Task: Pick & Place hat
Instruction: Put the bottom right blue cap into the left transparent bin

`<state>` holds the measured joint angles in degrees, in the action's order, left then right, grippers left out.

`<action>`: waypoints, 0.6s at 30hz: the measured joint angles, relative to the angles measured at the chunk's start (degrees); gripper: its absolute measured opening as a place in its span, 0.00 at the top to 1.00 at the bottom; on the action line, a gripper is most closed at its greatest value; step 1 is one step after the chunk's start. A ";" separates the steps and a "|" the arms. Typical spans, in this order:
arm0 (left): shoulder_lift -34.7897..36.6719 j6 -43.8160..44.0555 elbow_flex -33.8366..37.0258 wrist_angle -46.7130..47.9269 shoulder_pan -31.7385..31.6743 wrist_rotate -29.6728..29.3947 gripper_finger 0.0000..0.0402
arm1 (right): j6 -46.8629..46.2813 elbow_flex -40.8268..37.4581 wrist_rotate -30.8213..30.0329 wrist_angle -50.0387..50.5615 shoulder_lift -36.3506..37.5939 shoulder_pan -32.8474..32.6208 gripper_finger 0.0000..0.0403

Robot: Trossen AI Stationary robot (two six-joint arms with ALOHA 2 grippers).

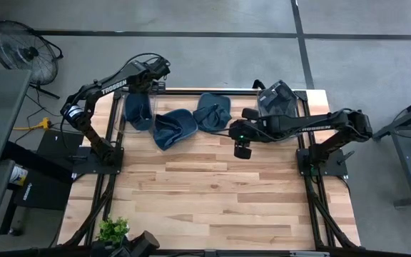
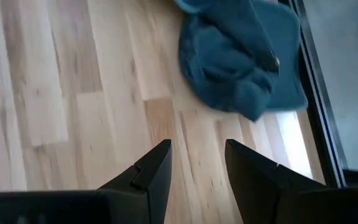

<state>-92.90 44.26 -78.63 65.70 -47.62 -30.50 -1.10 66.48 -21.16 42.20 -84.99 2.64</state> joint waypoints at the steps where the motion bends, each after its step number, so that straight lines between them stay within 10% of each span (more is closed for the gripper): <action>1: 0.00 -1.18 0.00 -0.06 0.00 0.00 0.37 | 0.39 0.00 0.13 -0.75 0.00 -0.01 0.64; 18: 2.14 -22.20 -0.09 -6.80 1.12 -3.95 0.26 | 5.16 -8.11 3.81 -16.18 0.02 0.04 0.64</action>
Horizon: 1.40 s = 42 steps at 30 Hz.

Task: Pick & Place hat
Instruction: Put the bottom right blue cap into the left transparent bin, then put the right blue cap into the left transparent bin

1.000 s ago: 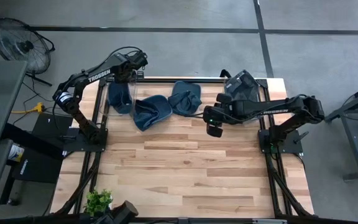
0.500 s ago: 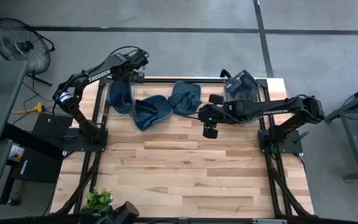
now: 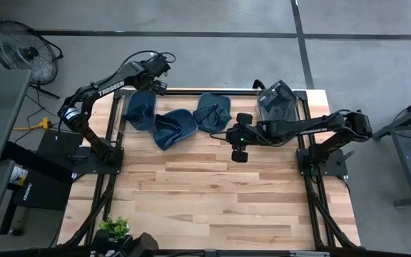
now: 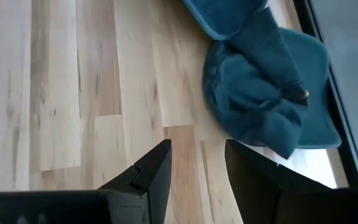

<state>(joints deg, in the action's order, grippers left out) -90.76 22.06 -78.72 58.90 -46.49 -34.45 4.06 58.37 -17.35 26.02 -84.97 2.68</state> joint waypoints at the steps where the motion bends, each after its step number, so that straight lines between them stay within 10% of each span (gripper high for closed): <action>1: 0.36 -0.87 0.00 -0.83 0.02 0.38 0.26 | 0.16 -1.13 0.11 -1.46 0.00 -0.13 0.64; 15: 12.71 -14.33 0.00 -9.30 2.51 24.72 0.26 | 17.96 -17.03 -1.88 -36.07 -0.02 1.03 0.64; 26: 13.68 -13.94 0.00 -10.42 11.50 24.81 0.26 | -35.91 -14.75 4.69 -28.23 -0.02 13.98 0.64; 42: 13.20 -14.26 0.09 -13.82 12.80 24.90 0.26 | -63.77 -13.31 24.11 -24.41 -2.94 23.71 0.55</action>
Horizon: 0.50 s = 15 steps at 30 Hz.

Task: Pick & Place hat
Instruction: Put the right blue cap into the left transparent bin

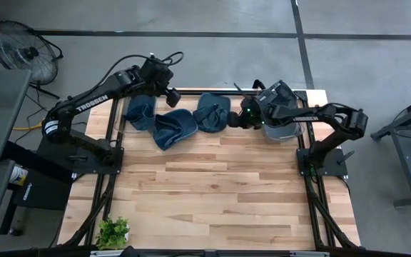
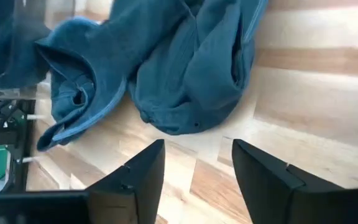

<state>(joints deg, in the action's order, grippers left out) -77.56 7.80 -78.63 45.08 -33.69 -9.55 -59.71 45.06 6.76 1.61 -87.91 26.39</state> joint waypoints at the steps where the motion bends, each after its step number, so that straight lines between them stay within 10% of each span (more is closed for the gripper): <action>1: 0.00 -0.04 0.00 0.00 0.00 0.00 0.26 | -0.45 0.00 -0.15 -0.52 -0.58 -0.38 0.53; 15: 0.00 -0.69 0.00 0.64 -0.02 0.06 0.26 | -4.91 0.02 -8.43 -10.16 -5.98 -1.82 0.33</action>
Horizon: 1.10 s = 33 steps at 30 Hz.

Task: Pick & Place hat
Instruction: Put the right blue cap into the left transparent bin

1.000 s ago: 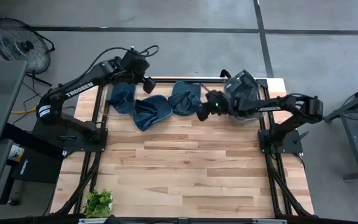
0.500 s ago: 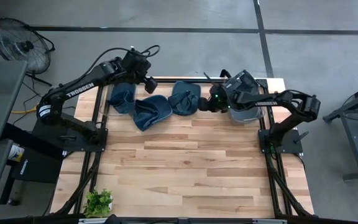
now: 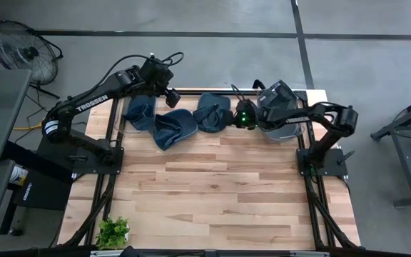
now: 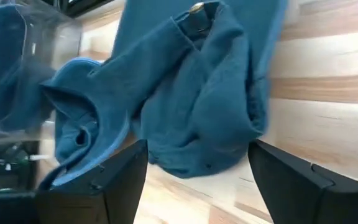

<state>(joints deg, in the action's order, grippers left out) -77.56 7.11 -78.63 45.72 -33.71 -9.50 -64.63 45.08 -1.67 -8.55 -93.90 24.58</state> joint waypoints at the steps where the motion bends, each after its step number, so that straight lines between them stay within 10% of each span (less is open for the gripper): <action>1: 0.00 0.00 0.00 0.04 0.00 0.00 0.26 | -0.89 0.00 -0.03 -0.88 -0.74 0.00 0.32; 20: 0.00 0.17 -0.02 0.32 0.00 0.11 0.26 | -5.90 0.27 -6.38 -10.08 -8.23 0.57 0.34; 33: 0.00 0.76 -0.09 0.32 0.00 0.30 0.26 | -0.39 0.27 -5.51 -9.46 -8.21 0.57 0.76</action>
<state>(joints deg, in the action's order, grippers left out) -77.56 7.88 -78.72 46.04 -33.71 -9.20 -65.02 45.34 -7.18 -18.01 -102.11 25.15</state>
